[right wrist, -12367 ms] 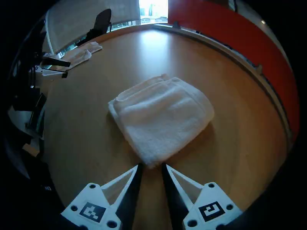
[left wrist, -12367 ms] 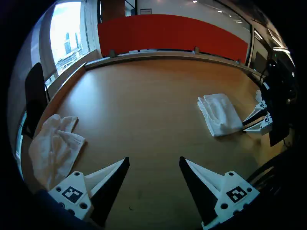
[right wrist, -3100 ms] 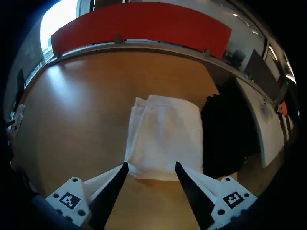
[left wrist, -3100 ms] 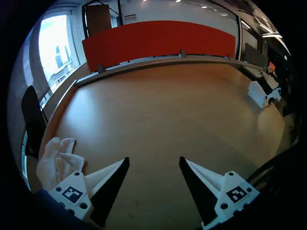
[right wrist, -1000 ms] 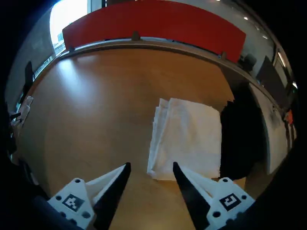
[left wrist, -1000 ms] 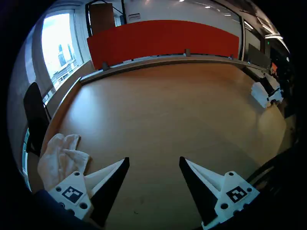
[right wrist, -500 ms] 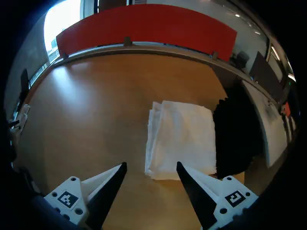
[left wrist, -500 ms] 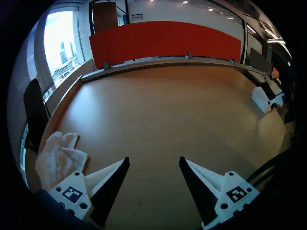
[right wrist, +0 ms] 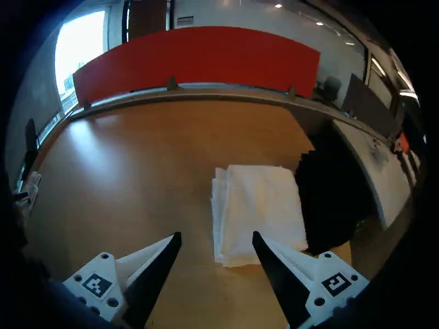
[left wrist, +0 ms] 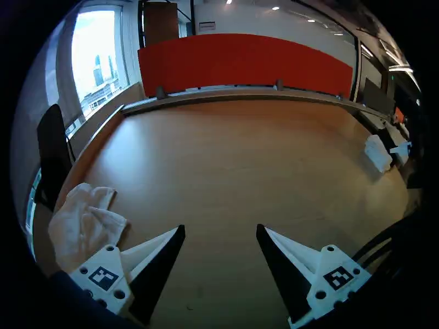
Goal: Fold towel
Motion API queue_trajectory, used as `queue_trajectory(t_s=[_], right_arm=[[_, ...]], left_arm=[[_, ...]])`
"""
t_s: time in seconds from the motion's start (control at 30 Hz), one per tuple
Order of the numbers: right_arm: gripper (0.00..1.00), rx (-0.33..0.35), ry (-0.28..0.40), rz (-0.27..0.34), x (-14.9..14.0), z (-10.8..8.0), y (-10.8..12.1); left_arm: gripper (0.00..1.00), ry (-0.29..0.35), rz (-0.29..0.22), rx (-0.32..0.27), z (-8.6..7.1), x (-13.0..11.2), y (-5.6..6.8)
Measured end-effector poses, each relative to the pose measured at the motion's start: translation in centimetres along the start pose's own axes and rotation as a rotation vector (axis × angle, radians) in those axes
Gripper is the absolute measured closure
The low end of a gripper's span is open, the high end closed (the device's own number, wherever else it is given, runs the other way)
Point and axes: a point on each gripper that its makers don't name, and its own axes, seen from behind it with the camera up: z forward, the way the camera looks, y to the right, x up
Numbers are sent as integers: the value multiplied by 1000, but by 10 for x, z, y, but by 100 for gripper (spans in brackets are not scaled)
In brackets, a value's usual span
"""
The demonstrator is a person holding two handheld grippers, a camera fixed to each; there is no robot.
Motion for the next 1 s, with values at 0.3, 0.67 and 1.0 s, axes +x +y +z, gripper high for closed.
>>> queue_trajectory(t_s=[0.3, 0.67, 1.0], right_arm=[[0, -60, 207, 73, 48, -13, 0], [0, -75, 378, 53, 83, -29, -12], [0, -107, 666, 32, 151, -71, -24]], left_arm=[[4, 17, -23, -3, 0, 0, 1], [4, 28, -17, -9, 2, 4, 5], [4, 45, -28, -15, 4, 8, 7]])
